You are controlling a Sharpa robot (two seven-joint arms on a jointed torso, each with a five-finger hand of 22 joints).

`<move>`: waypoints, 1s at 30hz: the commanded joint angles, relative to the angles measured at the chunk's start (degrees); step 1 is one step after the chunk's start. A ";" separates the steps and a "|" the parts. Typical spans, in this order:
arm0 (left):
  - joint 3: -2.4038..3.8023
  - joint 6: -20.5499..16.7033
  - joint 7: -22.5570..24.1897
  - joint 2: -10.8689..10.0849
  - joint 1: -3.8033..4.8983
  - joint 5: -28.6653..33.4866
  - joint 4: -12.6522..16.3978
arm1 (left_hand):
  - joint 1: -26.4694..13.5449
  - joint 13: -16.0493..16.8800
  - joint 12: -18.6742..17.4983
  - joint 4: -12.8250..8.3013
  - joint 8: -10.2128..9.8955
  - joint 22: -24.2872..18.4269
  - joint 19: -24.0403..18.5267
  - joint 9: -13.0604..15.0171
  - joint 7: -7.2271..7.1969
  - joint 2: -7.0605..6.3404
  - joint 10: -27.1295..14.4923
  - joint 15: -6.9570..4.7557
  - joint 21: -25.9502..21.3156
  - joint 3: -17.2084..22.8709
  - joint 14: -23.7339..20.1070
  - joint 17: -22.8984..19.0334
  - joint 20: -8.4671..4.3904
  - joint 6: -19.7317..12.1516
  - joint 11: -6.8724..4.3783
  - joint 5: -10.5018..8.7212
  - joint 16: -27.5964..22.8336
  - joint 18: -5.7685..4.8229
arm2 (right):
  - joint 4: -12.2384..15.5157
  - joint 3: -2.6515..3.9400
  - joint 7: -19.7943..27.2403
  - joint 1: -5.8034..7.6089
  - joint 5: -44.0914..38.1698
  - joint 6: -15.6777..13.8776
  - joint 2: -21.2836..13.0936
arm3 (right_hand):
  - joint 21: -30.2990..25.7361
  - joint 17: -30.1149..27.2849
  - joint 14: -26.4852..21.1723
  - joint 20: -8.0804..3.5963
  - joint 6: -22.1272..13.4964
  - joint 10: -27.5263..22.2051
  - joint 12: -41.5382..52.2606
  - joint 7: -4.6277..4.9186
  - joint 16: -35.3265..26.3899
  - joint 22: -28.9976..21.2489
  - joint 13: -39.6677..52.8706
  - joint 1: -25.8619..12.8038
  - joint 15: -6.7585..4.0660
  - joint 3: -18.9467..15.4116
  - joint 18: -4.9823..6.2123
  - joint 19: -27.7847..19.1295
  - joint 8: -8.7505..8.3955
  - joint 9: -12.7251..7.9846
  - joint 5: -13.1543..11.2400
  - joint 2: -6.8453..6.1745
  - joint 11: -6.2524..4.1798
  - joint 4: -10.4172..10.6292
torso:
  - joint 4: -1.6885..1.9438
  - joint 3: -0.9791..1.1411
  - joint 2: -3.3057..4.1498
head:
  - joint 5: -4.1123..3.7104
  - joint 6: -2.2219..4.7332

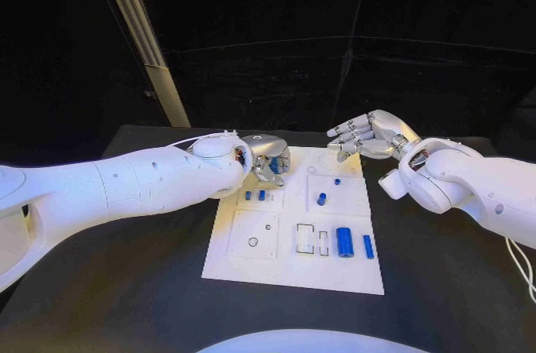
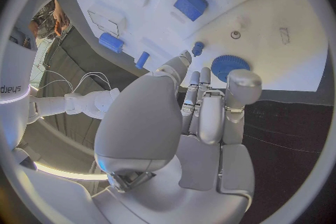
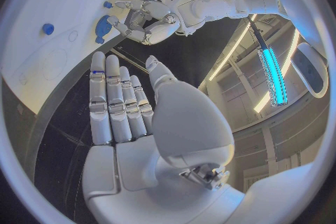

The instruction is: Assemble the parts on the task board

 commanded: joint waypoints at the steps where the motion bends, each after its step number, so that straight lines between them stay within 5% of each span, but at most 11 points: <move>1: 0.02 2.54 -0.50 0.47 -0.15 -2.65 -0.48 | -0.27 -0.21 -0.45 -0.36 -0.48 0.55 0.49 -0.14 0.02 -0.12 0.53 -0.14 0.60 0.04 1.18 0.09 -0.01 0.61 -0.13 0.04 0.46 -1.02 | 0.06 0.03 0.48 0.10 -0.03 0.03 0.09 | -0.29 -0.09 -0.45 0.26 -0.52 -0.44 0.36 -0.04 0.27 -0.08 -0.09 -0.16 -0.12 0.03 0.17 0.29 0.34 0.05 0.35 0.48 -0.09 -0.17 | 0.15 0.00 0.00 | -0.09 -0.03; 30: 0.05 6.14 -1.10 2.77 -0.97 -2.78 -3.04 | 0.73 -2.12 -3.40 -1.82 -2.54 3.95 1.62 -1.39 -0.49 1.69 5.12 -0.77 3.53 5.17 1.74 0.09 -0.57 4.10 -0.79 0.16 1.11 -1.60 | -0.02 0.03 0.58 0.10 -0.03 0.20 0.36 | -0.36 -0.17 -0.48 0.25 -0.53 -0.50 0.46 -0.04 0.34 -0.11 -0.10 -0.04 -0.13 0.12 0.18 0.34 0.36 0.05 0.38 0.54 -0.10 -0.26 | 0.15 0.02 -0.04 | -0.53 -0.14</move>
